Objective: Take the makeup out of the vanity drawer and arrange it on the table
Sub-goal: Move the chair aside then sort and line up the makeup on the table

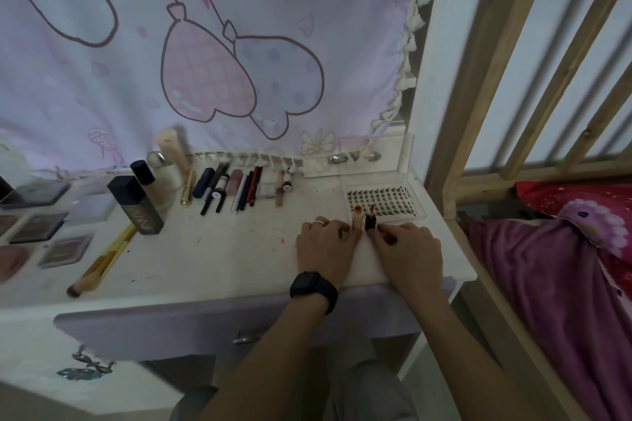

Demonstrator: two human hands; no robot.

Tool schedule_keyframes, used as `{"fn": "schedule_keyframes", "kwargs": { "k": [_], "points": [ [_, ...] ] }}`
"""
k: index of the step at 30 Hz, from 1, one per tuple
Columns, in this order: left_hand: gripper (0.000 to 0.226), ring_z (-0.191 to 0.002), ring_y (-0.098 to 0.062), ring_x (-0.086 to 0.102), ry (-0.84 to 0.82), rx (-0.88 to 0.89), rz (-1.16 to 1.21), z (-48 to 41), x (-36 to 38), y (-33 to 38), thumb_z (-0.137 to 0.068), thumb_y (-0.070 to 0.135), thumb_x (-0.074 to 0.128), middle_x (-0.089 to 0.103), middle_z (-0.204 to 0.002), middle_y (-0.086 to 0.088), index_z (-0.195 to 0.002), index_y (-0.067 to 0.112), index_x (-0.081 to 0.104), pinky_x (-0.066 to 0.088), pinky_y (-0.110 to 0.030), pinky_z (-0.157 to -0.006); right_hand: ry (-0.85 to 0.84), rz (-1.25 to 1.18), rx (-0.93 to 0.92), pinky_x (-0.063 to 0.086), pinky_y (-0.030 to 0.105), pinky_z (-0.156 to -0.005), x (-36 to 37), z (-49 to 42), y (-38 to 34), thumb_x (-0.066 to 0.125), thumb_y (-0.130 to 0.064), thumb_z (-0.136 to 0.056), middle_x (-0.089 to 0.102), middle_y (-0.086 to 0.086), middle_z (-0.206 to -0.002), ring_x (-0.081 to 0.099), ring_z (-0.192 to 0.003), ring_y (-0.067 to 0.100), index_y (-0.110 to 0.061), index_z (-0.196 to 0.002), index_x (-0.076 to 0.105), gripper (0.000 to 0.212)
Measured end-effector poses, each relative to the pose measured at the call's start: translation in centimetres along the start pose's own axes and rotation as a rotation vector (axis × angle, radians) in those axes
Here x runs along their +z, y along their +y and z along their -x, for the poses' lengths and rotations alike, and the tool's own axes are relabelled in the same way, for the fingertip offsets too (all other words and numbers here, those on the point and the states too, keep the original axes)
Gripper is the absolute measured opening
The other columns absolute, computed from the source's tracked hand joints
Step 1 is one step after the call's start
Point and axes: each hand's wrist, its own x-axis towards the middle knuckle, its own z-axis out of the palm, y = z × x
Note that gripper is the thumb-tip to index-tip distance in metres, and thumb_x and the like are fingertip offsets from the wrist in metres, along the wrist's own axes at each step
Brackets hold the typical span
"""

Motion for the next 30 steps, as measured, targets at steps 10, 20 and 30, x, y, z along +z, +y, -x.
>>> {"fn": "schedule_keyframes", "kwargs": {
  "k": [10, 20, 30],
  "points": [
    [0.029, -0.114, -0.018, 0.050, -0.069, 0.128, -0.200, -1.2, -5.4, -4.2, -0.096, 0.039, 0.054, 0.062, -0.119, 0.005, -0.123, 0.031, 0.061, 0.040, -0.035, -0.093, 0.137, -0.064, -0.292, 0.045, 0.030, -0.075, 0.6, 4.6, -0.3, 0.077, -0.022, -0.086, 0.072, 0.004, -0.091, 0.060, -0.081, 0.019, -0.014, -0.088, 0.075, 0.008],
    [0.056, -0.138, -0.030, 0.034, -0.275, 0.143, -0.377, -9.2, -7.2, -7.5, -0.098, 0.036, 0.049, 0.036, -0.154, -0.006, -0.150, 0.020, 0.036, 0.036, -0.044, -0.110, 0.040, -0.042, -0.489, 0.058, 0.037, -0.086, 3.6, 4.0, -3.8, 0.057, -0.037, -0.097, 0.073, 0.001, -0.110, 0.065, -0.106, 0.020, -0.015, -0.107, 0.076, 0.030],
    [0.036, -0.120, -0.030, 0.049, -0.180, 0.248, -0.474, -10.9, -6.5, -7.2, -0.099, 0.040, 0.046, 0.063, -0.124, -0.007, -0.123, 0.017, 0.058, 0.040, -0.040, -0.098, 0.089, -0.074, -0.449, 0.058, 0.032, -0.085, 3.9, 4.2, -3.9, 0.061, -0.036, -0.095, 0.075, 0.000, -0.111, 0.066, -0.104, 0.016, -0.016, -0.107, 0.078, 0.029]
  ]
}}
